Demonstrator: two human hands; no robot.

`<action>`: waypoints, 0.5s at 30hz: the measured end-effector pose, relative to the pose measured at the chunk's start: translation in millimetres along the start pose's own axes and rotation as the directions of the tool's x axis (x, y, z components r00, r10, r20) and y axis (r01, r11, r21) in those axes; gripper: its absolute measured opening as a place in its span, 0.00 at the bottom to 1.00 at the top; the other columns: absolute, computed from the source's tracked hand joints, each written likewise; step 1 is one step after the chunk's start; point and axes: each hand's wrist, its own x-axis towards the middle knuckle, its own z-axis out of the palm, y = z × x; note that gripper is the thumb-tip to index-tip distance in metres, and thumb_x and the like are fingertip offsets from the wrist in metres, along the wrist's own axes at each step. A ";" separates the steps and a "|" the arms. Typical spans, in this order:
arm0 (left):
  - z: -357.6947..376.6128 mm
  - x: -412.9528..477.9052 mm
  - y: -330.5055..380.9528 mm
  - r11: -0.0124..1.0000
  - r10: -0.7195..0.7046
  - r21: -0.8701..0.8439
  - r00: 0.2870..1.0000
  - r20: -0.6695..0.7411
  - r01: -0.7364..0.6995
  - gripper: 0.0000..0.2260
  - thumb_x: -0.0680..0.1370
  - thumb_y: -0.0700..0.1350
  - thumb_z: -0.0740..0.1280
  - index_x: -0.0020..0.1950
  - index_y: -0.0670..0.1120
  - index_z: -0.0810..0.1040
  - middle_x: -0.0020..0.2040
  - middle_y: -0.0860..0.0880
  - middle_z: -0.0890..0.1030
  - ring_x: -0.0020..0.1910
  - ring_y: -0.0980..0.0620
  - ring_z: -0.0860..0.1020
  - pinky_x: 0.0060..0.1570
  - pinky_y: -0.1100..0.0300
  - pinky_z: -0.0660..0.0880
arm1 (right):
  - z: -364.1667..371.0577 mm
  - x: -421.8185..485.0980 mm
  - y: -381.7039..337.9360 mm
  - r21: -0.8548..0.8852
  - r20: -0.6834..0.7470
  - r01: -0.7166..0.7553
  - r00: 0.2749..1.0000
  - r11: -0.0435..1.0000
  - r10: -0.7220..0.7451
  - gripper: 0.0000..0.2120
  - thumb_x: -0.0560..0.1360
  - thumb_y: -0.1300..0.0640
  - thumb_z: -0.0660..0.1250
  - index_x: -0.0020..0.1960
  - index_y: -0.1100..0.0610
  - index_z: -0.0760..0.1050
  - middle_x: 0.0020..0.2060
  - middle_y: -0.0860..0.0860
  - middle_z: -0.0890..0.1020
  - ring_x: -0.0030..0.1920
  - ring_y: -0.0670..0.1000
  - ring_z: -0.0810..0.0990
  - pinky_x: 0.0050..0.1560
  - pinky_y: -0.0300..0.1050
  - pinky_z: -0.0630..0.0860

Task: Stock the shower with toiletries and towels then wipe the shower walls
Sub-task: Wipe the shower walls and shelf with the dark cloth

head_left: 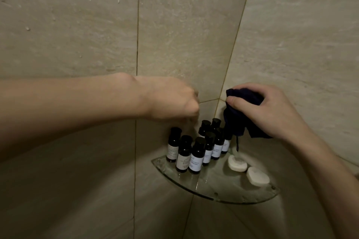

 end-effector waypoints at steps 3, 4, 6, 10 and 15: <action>-11.7 26.6 -5.0 0.975 -0.075 -0.204 0.995 0.070 0.088 0.13 0.80 0.44 0.66 0.64 0.52 0.80 0.52 0.49 0.81 0.52 0.46 0.80 0.49 0.56 0.77 | -2.1 3.1 0.2 0.003 -0.044 0.010 0.999 1.000 -0.010 0.03 0.72 0.46 0.72 0.46 0.41 0.83 0.40 0.36 0.84 0.42 0.40 0.82 0.42 0.41 0.77; -14.0 36.6 -5.2 0.960 -0.080 -0.258 0.989 0.121 0.109 0.11 0.79 0.43 0.68 0.60 0.50 0.82 0.47 0.49 0.81 0.50 0.47 0.81 0.49 0.56 0.77 | -3.1 2.7 -1.0 0.001 -0.065 0.018 0.998 1.000 -0.018 0.03 0.72 0.46 0.72 0.46 0.41 0.82 0.40 0.35 0.83 0.43 0.38 0.82 0.42 0.40 0.76; -13.9 55.8 -5.9 0.934 -0.043 -0.337 0.975 0.216 0.116 0.07 0.78 0.44 0.70 0.54 0.48 0.85 0.42 0.53 0.80 0.47 0.50 0.81 0.46 0.59 0.77 | -6.4 0.5 -3.3 0.029 -0.124 0.021 0.992 0.999 -0.017 0.02 0.72 0.47 0.72 0.44 0.41 0.82 0.40 0.36 0.83 0.41 0.39 0.82 0.37 0.40 0.77; -3.8 75.6 -7.4 0.865 0.009 -0.476 0.944 0.331 0.159 0.07 0.78 0.45 0.71 0.55 0.47 0.86 0.48 0.52 0.85 0.43 0.57 0.79 0.41 0.72 0.73 | -12.0 -6.7 -6.3 0.126 -0.184 0.011 0.983 0.992 0.013 0.02 0.73 0.49 0.73 0.45 0.45 0.83 0.39 0.41 0.84 0.36 0.46 0.83 0.24 0.45 0.80; 3.7 81.0 -4.8 0.816 0.008 -0.546 0.940 0.342 0.192 0.08 0.76 0.47 0.74 0.53 0.48 0.87 0.50 0.52 0.86 0.48 0.57 0.80 0.49 0.67 0.75 | -13.9 -9.8 -4.6 0.121 -0.205 0.014 0.979 0.993 0.012 0.02 0.73 0.50 0.73 0.45 0.46 0.83 0.39 0.45 0.84 0.34 0.45 0.83 0.24 0.37 0.76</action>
